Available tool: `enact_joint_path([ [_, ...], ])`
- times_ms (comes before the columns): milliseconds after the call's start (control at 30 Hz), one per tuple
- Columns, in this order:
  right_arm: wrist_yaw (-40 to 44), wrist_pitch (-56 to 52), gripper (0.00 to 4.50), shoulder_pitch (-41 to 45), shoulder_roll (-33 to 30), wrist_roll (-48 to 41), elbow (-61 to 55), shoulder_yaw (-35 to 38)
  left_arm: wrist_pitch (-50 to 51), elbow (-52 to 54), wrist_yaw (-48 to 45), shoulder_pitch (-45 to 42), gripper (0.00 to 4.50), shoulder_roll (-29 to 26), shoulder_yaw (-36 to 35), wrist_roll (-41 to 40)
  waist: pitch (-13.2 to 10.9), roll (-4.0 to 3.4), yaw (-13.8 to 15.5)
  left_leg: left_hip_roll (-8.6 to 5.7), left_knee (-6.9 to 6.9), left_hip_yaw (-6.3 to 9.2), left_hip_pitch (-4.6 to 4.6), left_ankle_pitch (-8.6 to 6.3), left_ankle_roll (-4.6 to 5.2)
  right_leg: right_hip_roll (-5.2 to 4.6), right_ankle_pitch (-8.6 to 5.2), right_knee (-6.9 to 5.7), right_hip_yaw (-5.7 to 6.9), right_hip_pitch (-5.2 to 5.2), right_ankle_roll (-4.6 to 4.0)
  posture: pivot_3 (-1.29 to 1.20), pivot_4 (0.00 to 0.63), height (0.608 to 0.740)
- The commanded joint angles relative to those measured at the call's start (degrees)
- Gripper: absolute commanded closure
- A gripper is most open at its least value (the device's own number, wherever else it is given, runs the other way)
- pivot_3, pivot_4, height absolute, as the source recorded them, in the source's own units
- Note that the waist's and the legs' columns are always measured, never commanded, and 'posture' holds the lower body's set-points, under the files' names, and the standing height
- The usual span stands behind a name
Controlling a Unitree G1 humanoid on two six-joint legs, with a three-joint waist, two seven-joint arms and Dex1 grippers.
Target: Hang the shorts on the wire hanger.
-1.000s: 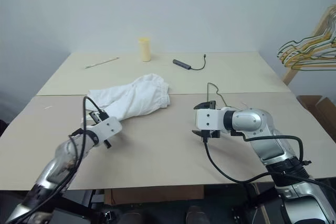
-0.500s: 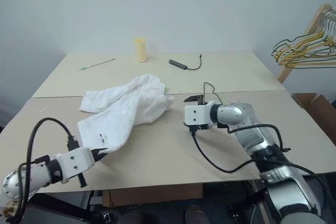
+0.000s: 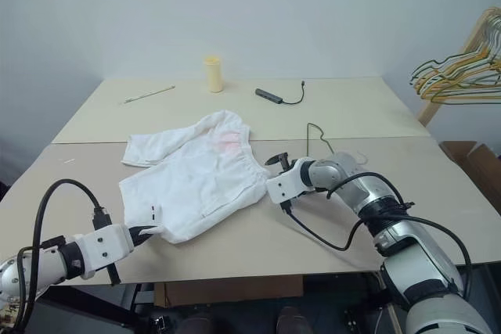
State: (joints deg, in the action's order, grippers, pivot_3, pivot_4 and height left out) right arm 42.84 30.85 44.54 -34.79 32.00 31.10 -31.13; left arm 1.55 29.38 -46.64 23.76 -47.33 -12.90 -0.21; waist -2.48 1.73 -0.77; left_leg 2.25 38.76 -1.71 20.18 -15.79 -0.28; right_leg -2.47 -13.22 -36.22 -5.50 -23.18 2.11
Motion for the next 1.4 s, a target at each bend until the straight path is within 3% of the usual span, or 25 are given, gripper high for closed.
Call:
enact_joint_path([
  [33, -4.8, 1.3, 0.00, 2.6, 2.2, 2.6, 2.8, -0.1, 0.3, 1.8, 0.1, 0.0, 4.46, 0.0, -2.3, -0.9, 0.0, 0.00, -0.3, 0.01, 0.01, -0.01, -0.01, 0.00, 0.00, 0.01, 0.01, -0.02, -0.01, -0.01, -0.04, 0.12, 0.000, 0.740],
  [400, -12.9, 3.3, 0.00, 7.8, 10.4, 6.4, 16.6, -2.6, 2.8, 5.2, -1.9, 1.5, 4.46, -0.1, -9.1, -5.5, 0.0, 0.00, -0.4, 0.07, 0.01, -0.03, -0.18, 0.00, 0.00, 0.06, -0.04, -0.35, -0.01, -0.03, -0.13, 0.13, 0.000, 0.740],
  [533, -15.9, 4.8, 0.85, 9.7, 11.7, 8.2, 21.1, -3.7, 3.9, 6.1, -2.1, 2.1, 4.50, 0.4, -11.6, -6.8, 0.0, 0.00, -0.4, 0.07, 0.00, -0.03, -0.31, 0.00, 0.00, 0.06, -0.11, -0.52, 0.00, -0.01, -0.21, 0.14, 0.000, 0.740],
  [867, -12.7, 6.6, 4.43, 10.0, 10.9, 6.0, 21.8, -2.9, 3.0, 3.3, -2.1, 3.1, 4.50, 0.1, -12.6, -5.0, 0.0, -0.01, -0.3, 0.07, -0.04, -0.03, -0.33, 0.00, 0.00, 0.07, -0.21, -0.57, 0.00, -0.02, -0.26, 0.14, 0.000, 0.740],
  [1033, 0.4, 1.0, 4.47, 5.5, 2.9, 2.5, 7.1, -0.6, -0.8, -2.5, 0.1, 3.2, 4.50, -2.7, -9.4, 5.3, -0.1, -0.08, 0.4, 0.03, -0.05, 0.00, -0.31, 0.00, 0.00, 0.06, -0.26, -0.56, 0.01, -0.03, -0.18, 0.13, 0.000, 0.740],
  [1100, 10.8, -3.7, 4.47, 0.4, -2.6, -4.3, -5.4, 1.5, -1.1, -3.2, -0.2, 2.9, 4.50, -3.0, -9.0, 5.8, 0.0, -0.06, 0.6, 0.04, -0.06, 0.01, -0.31, 0.00, 0.00, 0.06, -0.29, -0.55, 0.01, -0.01, -0.16, 0.11, 0.000, 0.740],
  [1267, 25.7, -16.5, 4.47, -10.2, -11.9, -18.5, -31.9, 6.4, 3.0, -0.6, -7.5, 4.6, 4.50, -5.2, -11.6, -0.2, 0.0, -0.07, 1.1, 0.04, -0.05, 0.00, -0.14, -0.14, 0.21, 0.00, -0.40, -0.50, 0.04, -0.07, -0.05, 0.08, 0.000, 0.740],
  [1400, 28.1, -24.4, 4.47, -13.4, -13.0, -25.4, -40.9, 9.2, 7.7, 1.2, -14.6, 4.9, 4.50, -7.2, -17.0, -10.2, -0.1, -0.05, 0.1, 0.17, -0.03, -0.07, -0.19, -0.14, 0.21, 0.06, -0.69, -0.56, 0.10, -0.13, 0.05, 0.06, 0.000, 0.740],
])
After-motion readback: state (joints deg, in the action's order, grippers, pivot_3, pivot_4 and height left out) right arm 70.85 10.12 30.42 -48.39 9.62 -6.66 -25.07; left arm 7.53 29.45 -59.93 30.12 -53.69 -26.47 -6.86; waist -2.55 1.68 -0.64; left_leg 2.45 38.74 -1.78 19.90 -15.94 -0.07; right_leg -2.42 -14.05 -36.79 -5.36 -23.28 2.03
